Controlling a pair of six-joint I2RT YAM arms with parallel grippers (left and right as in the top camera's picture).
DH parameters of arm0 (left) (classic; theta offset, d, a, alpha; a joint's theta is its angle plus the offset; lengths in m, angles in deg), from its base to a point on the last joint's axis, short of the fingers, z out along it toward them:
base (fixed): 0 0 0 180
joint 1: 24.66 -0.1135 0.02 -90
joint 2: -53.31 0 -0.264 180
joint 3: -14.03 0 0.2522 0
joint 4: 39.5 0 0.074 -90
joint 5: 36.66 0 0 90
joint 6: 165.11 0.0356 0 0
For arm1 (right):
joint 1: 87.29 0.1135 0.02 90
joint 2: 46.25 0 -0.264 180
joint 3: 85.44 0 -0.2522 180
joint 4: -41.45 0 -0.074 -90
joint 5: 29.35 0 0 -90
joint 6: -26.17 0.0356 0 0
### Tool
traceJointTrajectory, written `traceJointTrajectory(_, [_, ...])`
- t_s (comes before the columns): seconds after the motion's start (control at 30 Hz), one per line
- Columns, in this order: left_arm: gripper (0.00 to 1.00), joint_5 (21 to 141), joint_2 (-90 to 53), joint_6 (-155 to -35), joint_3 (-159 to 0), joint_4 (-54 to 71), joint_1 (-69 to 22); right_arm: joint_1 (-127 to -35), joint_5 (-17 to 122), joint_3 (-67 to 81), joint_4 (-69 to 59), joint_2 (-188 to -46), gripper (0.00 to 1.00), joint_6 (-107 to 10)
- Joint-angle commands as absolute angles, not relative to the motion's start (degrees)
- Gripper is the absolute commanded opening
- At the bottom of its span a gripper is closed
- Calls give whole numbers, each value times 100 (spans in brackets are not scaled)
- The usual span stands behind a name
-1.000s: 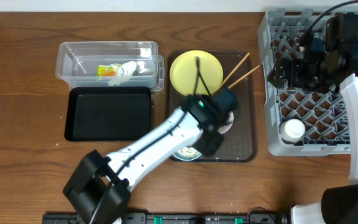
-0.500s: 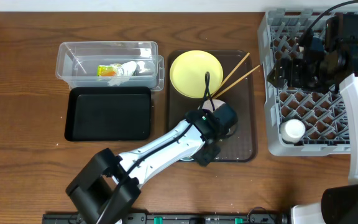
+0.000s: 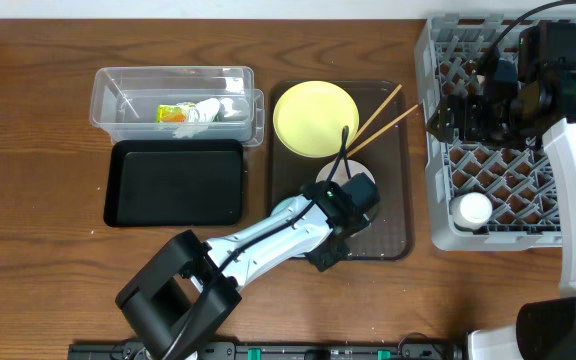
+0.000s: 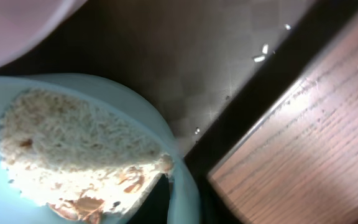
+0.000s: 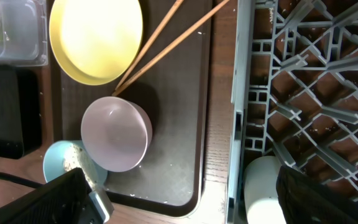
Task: Sort waste into correct bins and load items into the dishwasher rack
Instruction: 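Reach the left gripper to the light-blue bowl and grasp its rim, then carry the light-blue bowl left and tip the rice onto the black tray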
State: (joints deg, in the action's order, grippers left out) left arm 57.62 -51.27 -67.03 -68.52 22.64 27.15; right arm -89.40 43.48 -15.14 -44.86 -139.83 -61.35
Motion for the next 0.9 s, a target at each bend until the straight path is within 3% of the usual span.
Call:
traceJointTrajectory(0.0, [9, 5713, -5131, -6592, -6828, 2288, 2718, -8872, 4328, -1576, -4489, -13915, 95, -6132])
traceJointTrajectory(0.5, [6, 5971, -4268, -7095, -7832, 2900, 2134, -8872, 4331, -1576, -4419, -13915, 96, -6137])
traceJointTrajectory(0.63, [6, 6590, -3649, -7090, -7954, 2935, 1424, -8872, 4328, -1576, -4408, -13915, 96, -6137])
traceJointTrajectory(0.87, [6, 8408, -3177, -6856, -7945, 3184, -607, -8872, 4326, -1576, -4403, -13915, 96, -6132])
